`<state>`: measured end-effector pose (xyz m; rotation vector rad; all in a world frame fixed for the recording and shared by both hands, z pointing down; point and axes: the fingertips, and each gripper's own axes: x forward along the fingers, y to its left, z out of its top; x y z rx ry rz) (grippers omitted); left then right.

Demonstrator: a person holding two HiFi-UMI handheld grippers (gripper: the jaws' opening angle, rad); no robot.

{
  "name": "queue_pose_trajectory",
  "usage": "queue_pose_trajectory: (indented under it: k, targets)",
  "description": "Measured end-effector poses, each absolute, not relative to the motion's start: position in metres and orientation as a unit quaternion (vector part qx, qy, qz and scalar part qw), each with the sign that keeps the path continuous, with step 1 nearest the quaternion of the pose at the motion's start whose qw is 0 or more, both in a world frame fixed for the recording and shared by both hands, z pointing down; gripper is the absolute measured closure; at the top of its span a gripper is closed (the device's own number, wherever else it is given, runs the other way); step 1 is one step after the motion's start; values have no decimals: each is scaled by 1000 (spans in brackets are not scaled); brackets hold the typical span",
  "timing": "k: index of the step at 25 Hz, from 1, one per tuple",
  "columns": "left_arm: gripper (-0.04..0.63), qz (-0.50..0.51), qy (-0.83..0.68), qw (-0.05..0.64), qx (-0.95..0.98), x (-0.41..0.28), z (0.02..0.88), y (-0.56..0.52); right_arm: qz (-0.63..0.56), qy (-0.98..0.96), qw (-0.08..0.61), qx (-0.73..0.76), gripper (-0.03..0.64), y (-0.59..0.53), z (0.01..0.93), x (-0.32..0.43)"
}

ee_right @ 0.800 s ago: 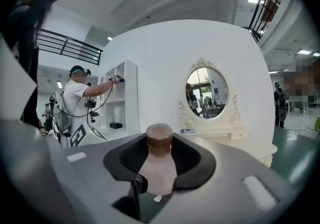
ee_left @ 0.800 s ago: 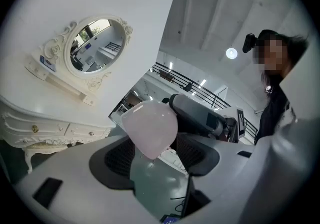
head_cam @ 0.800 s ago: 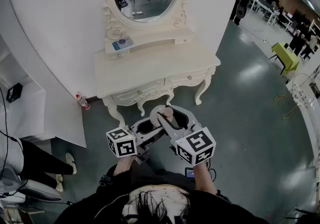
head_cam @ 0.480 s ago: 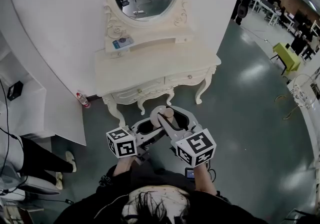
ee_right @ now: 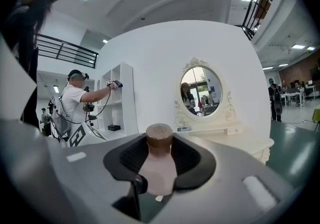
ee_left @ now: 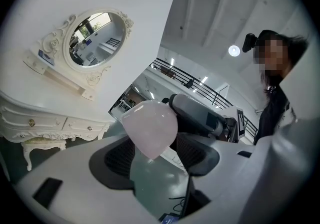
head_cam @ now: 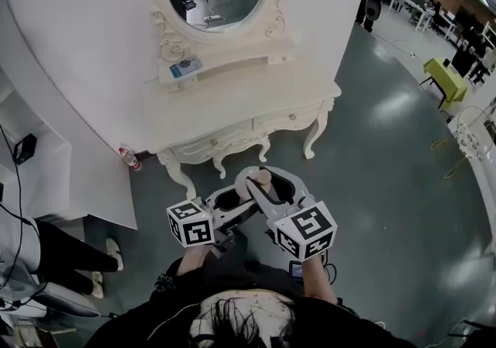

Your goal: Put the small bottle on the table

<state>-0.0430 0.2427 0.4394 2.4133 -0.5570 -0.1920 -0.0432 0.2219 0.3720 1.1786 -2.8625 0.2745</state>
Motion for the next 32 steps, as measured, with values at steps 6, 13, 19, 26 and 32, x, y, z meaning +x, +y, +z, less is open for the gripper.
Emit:
queue_pose_trajectory:
  k: [6,13,19,26,32]
  targets:
    - [353,-67,-208,323,921,-39,442,219,90,-919,14,384,468,198,375,-38]
    - [353,-62,-184,331,924,-27,450,167,95,-909,19,406,468,145,383,-26]
    - [353,-48,-161,335,927,-24,453,96,103,-897,21,430,469,74,386,-22]
    - [353,-38,-142,334,931,-36,445,10,108,-886,14,450,468,-12,378,-33]
    - [353,-35,-127,336,932,-50,446,-51,111,-879,19,464,469,-73,380,-46]
